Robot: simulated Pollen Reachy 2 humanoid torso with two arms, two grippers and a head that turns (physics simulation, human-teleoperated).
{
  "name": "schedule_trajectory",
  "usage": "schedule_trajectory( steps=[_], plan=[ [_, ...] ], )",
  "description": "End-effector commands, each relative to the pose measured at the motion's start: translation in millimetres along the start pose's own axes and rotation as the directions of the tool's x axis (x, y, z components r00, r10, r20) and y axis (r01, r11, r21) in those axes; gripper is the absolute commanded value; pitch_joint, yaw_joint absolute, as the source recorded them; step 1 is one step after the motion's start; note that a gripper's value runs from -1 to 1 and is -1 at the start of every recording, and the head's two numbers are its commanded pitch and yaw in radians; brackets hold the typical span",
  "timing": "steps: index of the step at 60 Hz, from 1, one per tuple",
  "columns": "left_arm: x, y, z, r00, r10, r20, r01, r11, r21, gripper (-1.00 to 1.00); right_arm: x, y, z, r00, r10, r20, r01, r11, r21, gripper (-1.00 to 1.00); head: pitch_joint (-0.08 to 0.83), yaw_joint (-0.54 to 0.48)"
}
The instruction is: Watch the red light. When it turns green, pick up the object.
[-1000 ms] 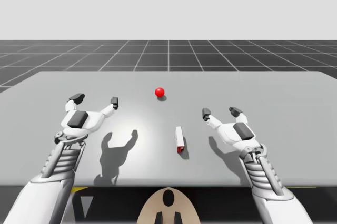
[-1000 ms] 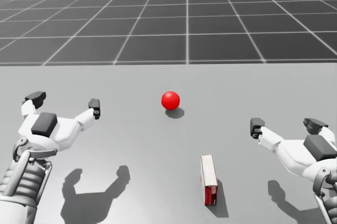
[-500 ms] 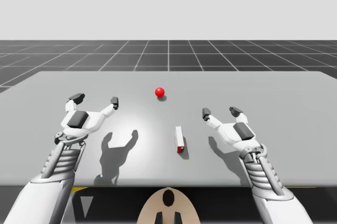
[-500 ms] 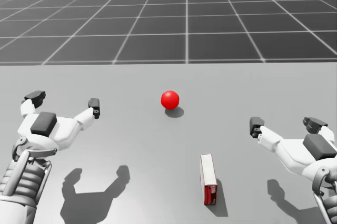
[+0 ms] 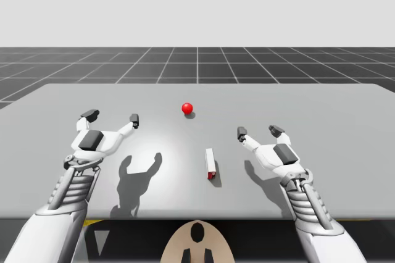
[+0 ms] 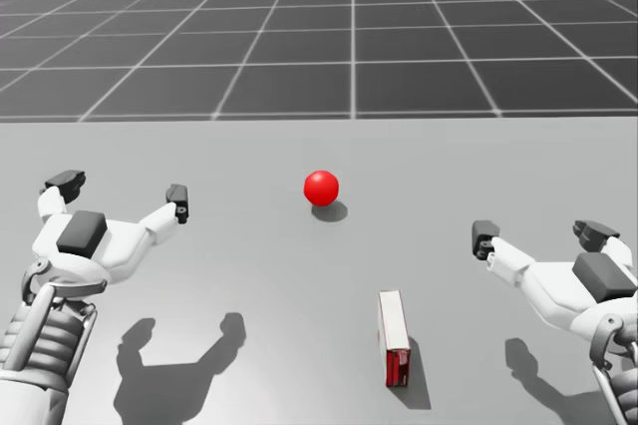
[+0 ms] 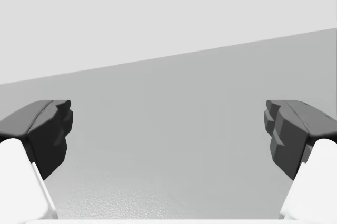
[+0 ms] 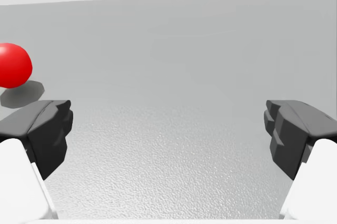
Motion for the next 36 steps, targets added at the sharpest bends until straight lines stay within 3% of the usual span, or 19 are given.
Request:
schedule_trajectory(
  steps=[1,36],
  plan=[
    [0.0,-0.2,0.3,1.000,0.000,0.000,0.000,1.000,0.000,-1.00,-2.1,3.7,0.1,1.000,-0.018,-0.002,0.018,1.000,0.002,-1.00,0.443,0.07],
    [0.2,-0.1,0.0,1.000,-0.001,0.000,0.001,1.000,0.000,-1.00,-3.1,4.7,-0.4,1.000,-0.013,-0.004,0.013,1.000,0.003,-1.00,0.441,0.08]
  ],
)
